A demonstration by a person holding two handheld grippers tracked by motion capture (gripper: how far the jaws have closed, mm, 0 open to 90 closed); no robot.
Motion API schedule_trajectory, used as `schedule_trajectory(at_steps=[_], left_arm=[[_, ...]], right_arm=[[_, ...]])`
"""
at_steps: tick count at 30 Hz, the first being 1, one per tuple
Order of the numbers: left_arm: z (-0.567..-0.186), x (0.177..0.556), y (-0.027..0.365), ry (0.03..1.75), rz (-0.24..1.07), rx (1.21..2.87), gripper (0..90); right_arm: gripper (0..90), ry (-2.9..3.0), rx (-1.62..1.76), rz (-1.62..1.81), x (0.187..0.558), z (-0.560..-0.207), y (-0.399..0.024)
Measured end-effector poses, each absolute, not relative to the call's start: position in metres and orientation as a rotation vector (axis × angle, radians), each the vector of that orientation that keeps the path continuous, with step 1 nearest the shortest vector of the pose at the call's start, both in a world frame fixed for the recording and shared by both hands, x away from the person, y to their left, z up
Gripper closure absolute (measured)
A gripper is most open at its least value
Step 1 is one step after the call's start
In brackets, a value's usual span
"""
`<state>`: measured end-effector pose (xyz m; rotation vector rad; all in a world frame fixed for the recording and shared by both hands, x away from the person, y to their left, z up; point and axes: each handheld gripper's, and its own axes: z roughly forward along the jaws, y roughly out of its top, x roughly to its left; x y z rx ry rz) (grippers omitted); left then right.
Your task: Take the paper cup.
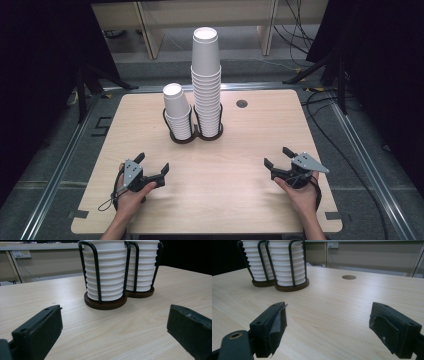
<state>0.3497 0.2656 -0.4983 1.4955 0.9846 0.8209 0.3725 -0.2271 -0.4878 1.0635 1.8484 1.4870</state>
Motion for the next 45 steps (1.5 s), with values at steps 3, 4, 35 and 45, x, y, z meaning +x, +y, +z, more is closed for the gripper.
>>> schedule_trajectory(at_steps=[3, 4, 35, 45], left_arm=[[-0.498, 0.350, 0.265, 0.983, 0.822, 1.501, 0.0], [-0.498, 0.350, 0.265, 0.983, 0.821, 1.502, 0.0], [-0.377, 0.425, 0.175, 0.642, 0.847, 1.501, 0.0], [-0.328, 0.483, 0.151, 0.644, 0.895, 1.470, 0.0]], right_arm=[[15.2, 1.847, 1.064, 1.486, 0.372, -0.488, -0.227], [15.2, 1.851, 1.077, 1.477, 0.372, -0.487, -0.228], [14.9, 1.810, 0.832, 1.728, 0.423, -0.367, -0.178], [14.8, 1.829, 0.778, 1.788, 0.486, -0.301, -0.130]])
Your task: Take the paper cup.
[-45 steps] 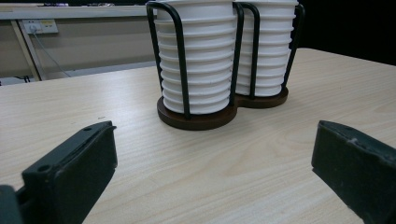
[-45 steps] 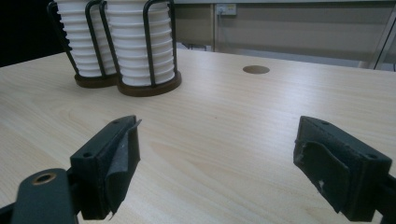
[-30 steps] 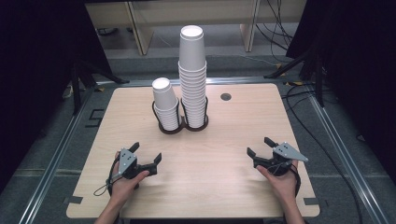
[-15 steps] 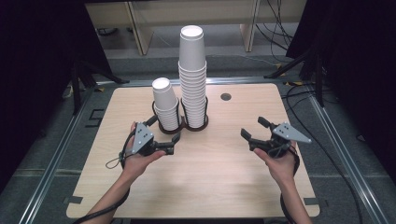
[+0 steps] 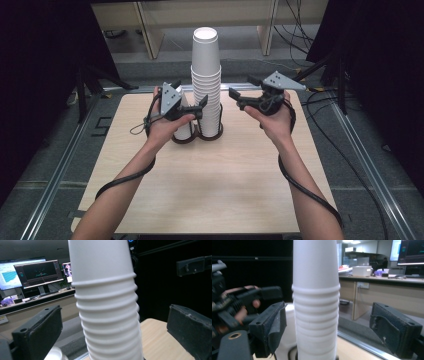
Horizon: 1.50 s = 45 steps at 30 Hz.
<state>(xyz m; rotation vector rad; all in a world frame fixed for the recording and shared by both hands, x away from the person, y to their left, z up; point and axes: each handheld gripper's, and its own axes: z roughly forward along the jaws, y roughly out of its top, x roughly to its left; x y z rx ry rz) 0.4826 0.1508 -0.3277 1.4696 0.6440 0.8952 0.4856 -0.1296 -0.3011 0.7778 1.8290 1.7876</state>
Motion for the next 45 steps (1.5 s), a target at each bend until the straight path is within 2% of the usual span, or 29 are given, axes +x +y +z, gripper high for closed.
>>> schedule_trajectory(at_steps=[7, 17, 27, 45], left_arm=[[-0.319, 0.508, 0.139, 0.682, 0.859, 1.470, 0.0], [-0.317, 0.528, 0.132, 0.714, 0.815, 1.458, 0.0], [-0.320, 0.534, 0.130, 0.722, 0.769, 1.460, 2.4], [-0.320, 0.535, 0.130, 0.710, 0.770, 1.470, 2.7]], right_arm=[[14.2, 1.833, 0.743, 1.828, 0.513, -0.269, -0.102], [14.3, 1.859, 0.738, 1.817, 0.542, -0.245, -0.068], [14.0, 1.896, 0.746, 1.817, 0.556, -0.244, -0.049], [13.5, 1.896, 0.773, 1.851, 0.564, -0.252, -0.044]])
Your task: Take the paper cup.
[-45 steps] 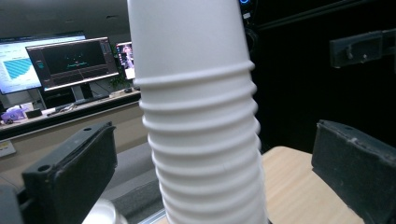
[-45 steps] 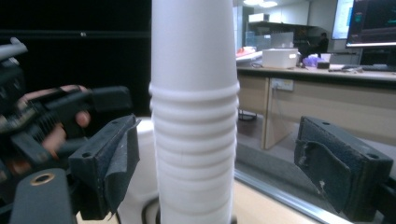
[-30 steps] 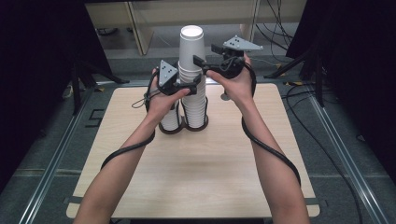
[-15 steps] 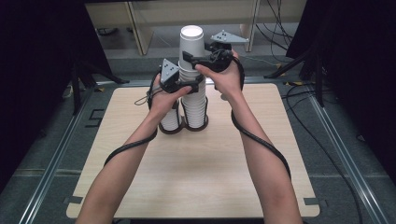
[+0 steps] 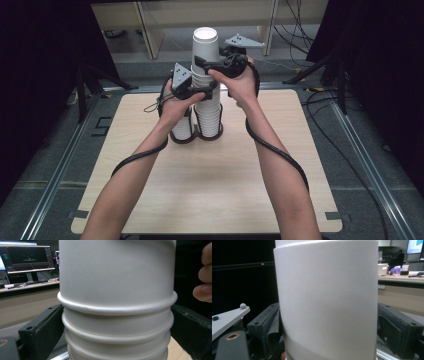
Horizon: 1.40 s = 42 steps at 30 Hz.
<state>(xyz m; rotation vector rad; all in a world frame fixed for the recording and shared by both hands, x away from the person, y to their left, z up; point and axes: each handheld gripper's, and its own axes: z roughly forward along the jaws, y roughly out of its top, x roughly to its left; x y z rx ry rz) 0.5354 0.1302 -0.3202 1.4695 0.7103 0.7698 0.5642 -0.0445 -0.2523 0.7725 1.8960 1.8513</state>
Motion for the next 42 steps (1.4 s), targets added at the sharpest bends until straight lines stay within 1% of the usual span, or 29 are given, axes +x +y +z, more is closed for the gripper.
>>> schedule_trajectory(at_steps=[13, 38, 42], left_arm=[[-0.3206, 0.5360, 0.1292, 0.708, 0.777, 1.472, 2.7], [-0.3207, 0.5375, 0.1292, 0.705, 0.776, 1.476, 2.7], [-0.3209, 0.5375, 0.1289, 0.711, 0.770, 1.472, 2.8]], right_arm=[[16.6, 1.884, 0.745, 1.848, 0.5644, -0.2537, -0.0431], [18.3, 1.876, 0.727, 1.855, 0.5641, -0.2529, -0.0435], [19.6, 1.854, 0.699, 1.863, 0.5645, -0.2461, -0.0452]])
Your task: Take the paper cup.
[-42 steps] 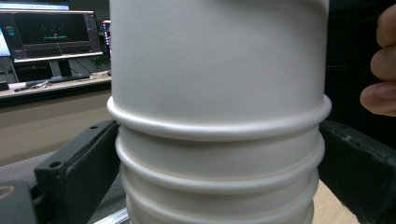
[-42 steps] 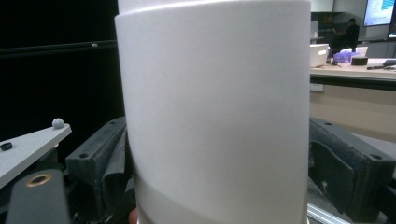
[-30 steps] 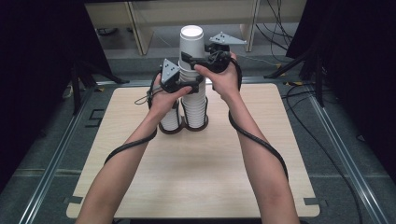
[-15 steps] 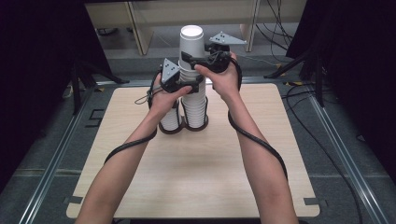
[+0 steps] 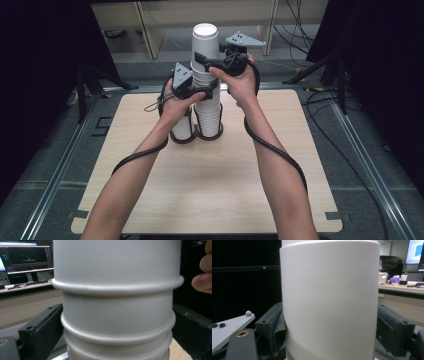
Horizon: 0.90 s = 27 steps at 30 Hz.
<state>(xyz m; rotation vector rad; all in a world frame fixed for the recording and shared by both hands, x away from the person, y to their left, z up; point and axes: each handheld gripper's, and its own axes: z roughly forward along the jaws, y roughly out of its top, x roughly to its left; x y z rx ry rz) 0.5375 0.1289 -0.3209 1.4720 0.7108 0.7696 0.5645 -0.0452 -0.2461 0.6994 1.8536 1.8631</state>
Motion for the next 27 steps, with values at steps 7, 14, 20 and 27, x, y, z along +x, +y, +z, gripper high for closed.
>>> schedule_trajectory(at_steps=[7, 14, 20, 27], left_arm=[[-0.321, 0.537, 0.129, 0.714, 0.769, 1.478, 2.8], [-0.321, 0.537, 0.129, 0.711, 0.771, 1.479, 2.9], [-0.321, 0.537, 0.129, 0.713, 0.770, 1.483, 3.0], [-0.321, 0.537, 0.129, 0.713, 0.776, 1.492, 3.0]], right_arm=[[20.1, 1.851, 0.711, 1.877, 0.564, -0.244, -0.045], [20.9, 1.832, 0.688, 1.888, 0.563, -0.240, -0.047], [22.0, 1.788, 0.684, 1.928, 0.562, -0.236, -0.048], [23.1, 1.751, 0.655, 1.953, 0.560, -0.225, -0.051]])
